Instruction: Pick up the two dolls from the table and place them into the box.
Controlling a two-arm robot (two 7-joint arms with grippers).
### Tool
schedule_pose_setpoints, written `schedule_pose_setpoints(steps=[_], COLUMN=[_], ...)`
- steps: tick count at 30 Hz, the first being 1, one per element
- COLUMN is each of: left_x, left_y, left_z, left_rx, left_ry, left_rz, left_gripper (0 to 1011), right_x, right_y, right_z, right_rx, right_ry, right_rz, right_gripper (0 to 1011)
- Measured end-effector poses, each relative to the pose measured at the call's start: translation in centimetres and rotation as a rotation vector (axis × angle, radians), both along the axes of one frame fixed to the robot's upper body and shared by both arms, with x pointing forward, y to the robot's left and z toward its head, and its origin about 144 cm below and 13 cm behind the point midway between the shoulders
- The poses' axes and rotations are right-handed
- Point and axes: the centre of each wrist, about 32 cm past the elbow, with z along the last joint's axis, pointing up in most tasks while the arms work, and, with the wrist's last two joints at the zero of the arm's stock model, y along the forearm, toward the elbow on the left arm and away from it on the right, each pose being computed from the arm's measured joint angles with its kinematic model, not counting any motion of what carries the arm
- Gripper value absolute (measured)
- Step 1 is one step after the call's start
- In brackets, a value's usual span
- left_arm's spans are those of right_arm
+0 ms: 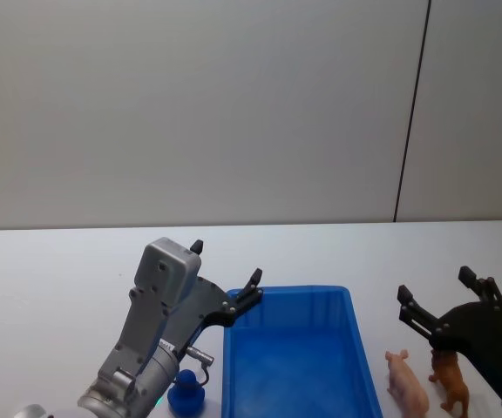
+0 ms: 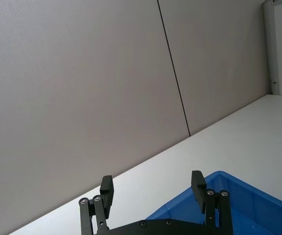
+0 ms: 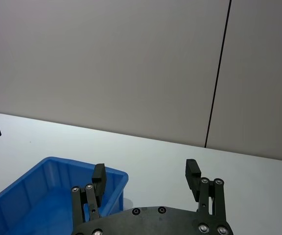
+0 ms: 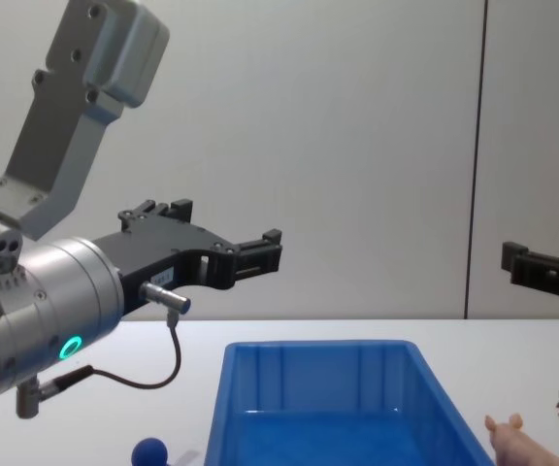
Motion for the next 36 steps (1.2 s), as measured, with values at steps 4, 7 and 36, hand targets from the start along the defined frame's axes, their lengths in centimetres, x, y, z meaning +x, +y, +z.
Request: schedule_pose_setpoints(steps=[4, 7, 36], left_x=[0.00, 0.00, 0.00], left_y=[0.00, 0.00, 0.00], left_z=[0.00, 0.00, 0.00], left_rx=[0.000, 0.000, 0.000], left_ry=[0.000, 0.000, 0.000], left_rz=[0.000, 0.000, 0.000], left_gripper=[1003, 1003, 1003], right_x=[0.00, 0.00, 0.00], right_y=[0.00, 0.00, 0.00], right_z=[0.00, 0.00, 0.00], right_rx=[0.000, 0.000, 0.000], right_ry=[0.000, 0.000, 0.000], right_rz=[0.000, 0.000, 0.000], right_gripper=[1001, 1001, 1001])
